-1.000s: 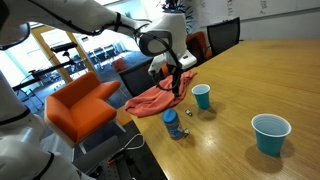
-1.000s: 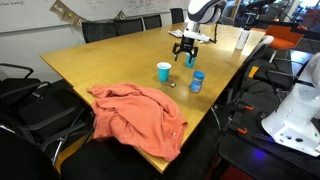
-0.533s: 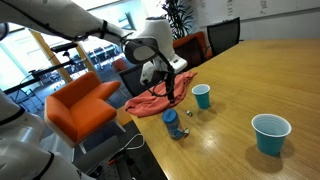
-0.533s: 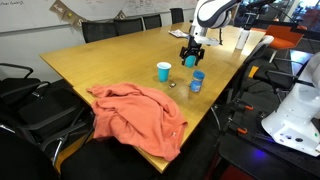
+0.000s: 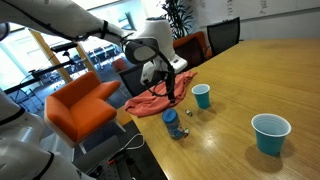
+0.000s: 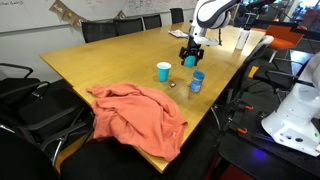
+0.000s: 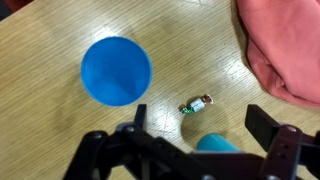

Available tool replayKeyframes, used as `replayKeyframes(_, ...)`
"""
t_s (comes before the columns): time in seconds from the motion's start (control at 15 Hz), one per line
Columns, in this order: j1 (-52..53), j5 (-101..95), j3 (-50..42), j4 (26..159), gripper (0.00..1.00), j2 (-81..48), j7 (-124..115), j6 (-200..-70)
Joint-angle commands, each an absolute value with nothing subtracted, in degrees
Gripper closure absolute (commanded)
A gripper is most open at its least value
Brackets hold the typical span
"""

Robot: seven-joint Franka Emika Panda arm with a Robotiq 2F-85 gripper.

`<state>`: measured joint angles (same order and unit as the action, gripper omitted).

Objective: Put two sweets in the left blue cup

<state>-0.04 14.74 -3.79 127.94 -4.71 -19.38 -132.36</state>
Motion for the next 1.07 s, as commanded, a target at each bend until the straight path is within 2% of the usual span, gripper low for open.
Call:
replayKeyframes(0.0, 0.29, 13.29, -2.40, 125.52, 0.00, -7.90, -19.87, -137.51)
replayKeyframes(1.0, 3.70, 3.87, -3.30, 117.62, 0.00, -23.71, -22.02, -141.54)
